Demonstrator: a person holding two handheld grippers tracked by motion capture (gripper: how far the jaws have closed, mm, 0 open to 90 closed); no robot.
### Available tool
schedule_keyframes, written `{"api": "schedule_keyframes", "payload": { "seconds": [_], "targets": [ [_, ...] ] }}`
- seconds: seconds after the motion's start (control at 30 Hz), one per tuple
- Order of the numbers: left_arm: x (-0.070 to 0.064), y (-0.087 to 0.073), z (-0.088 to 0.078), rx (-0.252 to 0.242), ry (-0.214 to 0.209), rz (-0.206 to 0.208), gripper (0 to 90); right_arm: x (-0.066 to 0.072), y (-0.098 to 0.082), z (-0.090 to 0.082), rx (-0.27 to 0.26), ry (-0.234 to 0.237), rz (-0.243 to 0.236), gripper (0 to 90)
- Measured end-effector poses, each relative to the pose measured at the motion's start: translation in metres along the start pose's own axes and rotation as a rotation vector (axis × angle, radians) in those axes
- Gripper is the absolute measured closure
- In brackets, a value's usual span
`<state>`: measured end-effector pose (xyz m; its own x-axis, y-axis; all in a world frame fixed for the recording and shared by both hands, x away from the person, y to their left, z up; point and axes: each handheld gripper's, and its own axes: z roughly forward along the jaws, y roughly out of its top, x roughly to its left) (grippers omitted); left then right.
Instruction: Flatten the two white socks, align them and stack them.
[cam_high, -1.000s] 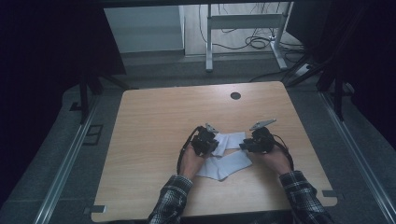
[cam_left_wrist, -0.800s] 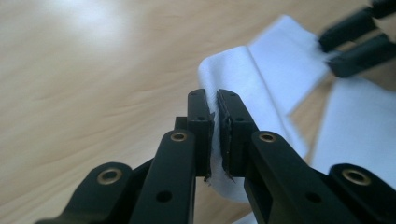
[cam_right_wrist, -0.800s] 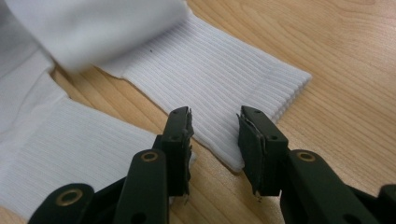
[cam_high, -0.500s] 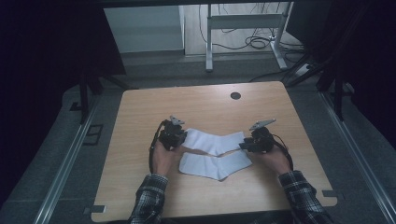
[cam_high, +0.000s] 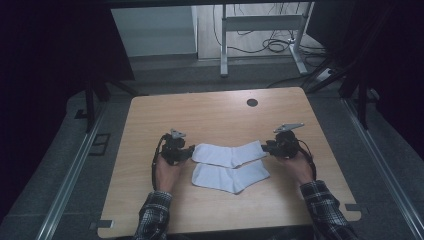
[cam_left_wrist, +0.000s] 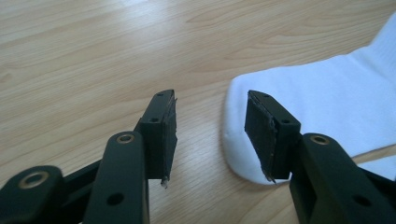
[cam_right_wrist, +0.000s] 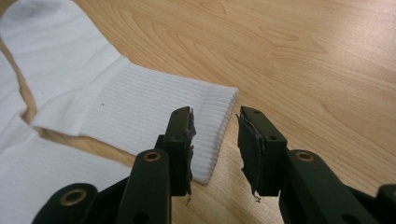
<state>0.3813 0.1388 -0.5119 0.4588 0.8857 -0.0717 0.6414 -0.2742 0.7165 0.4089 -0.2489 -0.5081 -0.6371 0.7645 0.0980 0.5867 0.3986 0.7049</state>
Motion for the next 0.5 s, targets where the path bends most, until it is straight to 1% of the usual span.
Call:
{"api": "schedule_keyframes", "payload": {
  "seconds": [0.07,0.1,0.17,0.23,0.3,0.37,0.43,0.47,0.5],
  "targets": [
    [-0.001,-0.001,0.003,-0.002,-0.004,0.001,52.2,0.002,0.001,0.005,0.009,-0.006,-0.003,63.7],
    [-0.001,-0.002,0.004,-0.003,-0.015,-0.004,52.2,0.003,0.001,0.007,0.016,-0.013,-0.016,63.0],
    [-0.002,-0.003,0.008,0.0,-0.019,-0.01,52.0,0.007,0.002,0.013,0.024,-0.031,-0.032,61.1],
    [-0.002,-0.004,0.012,-0.001,-0.029,-0.022,52.3,0.009,0.003,0.017,0.029,-0.04,-0.034,60.9],
    [-0.003,-0.006,0.015,0.007,-0.026,-0.025,52.7,0.01,0.003,0.02,0.042,-0.066,-0.043,60.8],
    [-0.003,-0.009,0.019,0.021,-0.02,-0.024,54.2,0.009,0.001,0.023,0.056,-0.069,-0.044,61.5],
    [-0.003,-0.012,0.024,0.047,-0.009,-0.015,58.6,0.009,-0.001,0.026,0.074,-0.065,-0.034,65.4],
    [-0.004,-0.014,0.024,0.036,-0.011,-0.007,62.1,0.008,-0.002,0.026,0.071,-0.048,-0.018,69.2],
    [-0.003,-0.015,0.024,0.03,-0.021,-0.014,67.5,0.008,-0.002,0.026,0.075,-0.037,-0.003,72.0]
  ]
}}
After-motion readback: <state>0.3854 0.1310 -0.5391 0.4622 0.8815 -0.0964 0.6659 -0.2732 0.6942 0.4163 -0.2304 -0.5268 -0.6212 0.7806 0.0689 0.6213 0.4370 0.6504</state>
